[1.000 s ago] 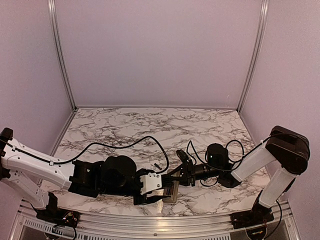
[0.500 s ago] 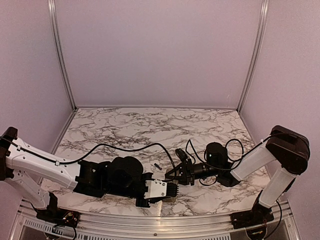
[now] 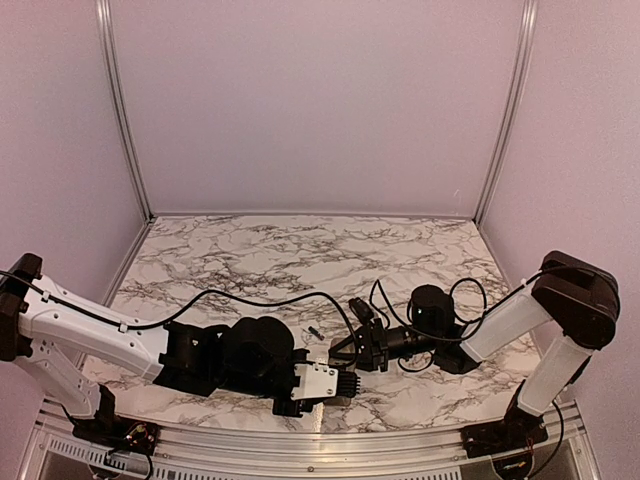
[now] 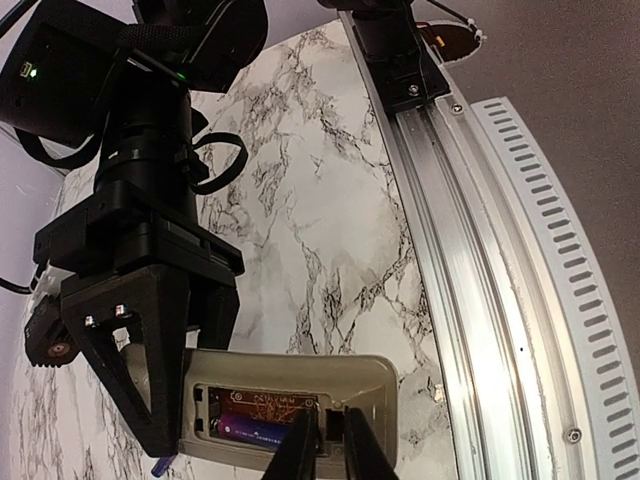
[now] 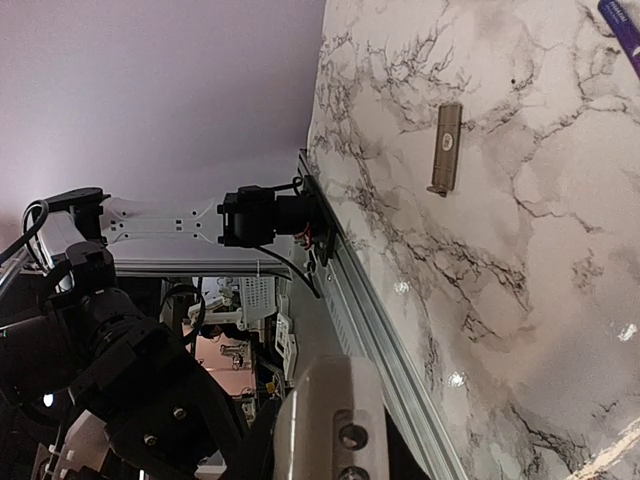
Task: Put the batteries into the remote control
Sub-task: Load the battery into the battery compartment.
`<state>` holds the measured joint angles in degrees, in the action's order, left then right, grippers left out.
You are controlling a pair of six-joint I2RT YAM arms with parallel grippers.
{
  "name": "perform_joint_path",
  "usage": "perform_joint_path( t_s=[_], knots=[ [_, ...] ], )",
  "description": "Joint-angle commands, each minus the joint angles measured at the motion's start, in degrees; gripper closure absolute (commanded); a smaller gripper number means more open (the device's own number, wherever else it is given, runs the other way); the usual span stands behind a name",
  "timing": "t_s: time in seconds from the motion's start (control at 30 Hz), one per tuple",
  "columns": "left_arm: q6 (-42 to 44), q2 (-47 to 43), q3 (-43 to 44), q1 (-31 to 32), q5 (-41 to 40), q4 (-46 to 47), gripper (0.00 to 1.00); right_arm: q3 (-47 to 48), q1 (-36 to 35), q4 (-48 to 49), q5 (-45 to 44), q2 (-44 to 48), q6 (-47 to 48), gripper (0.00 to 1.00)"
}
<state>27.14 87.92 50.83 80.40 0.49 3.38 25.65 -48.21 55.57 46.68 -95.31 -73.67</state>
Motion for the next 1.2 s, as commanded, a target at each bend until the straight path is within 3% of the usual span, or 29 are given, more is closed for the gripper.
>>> perform_joint_path(
  t_s=[0.0, 0.7, 1.17],
  knots=[
    [-1.05, 0.25, 1.17, -0.49, -0.05, -0.85, 0.89, 1.68, -0.75, 0.29, 0.66, -0.07, 0.68, 1.00],
    [-2.40, 2.38, 0.83, -2.80, 0.24, -1.03, 0.90, 2.04, -0.75, 0.49, 1.08, 0.32, 0.54, 1.00],
    [-5.43, 8.04, 6.28, -4.52, 0.17, -11.47, 0.96, 2.30, -0.74, -2.46, 0.46, 2.67, 2.53, 1.00]
  ],
)
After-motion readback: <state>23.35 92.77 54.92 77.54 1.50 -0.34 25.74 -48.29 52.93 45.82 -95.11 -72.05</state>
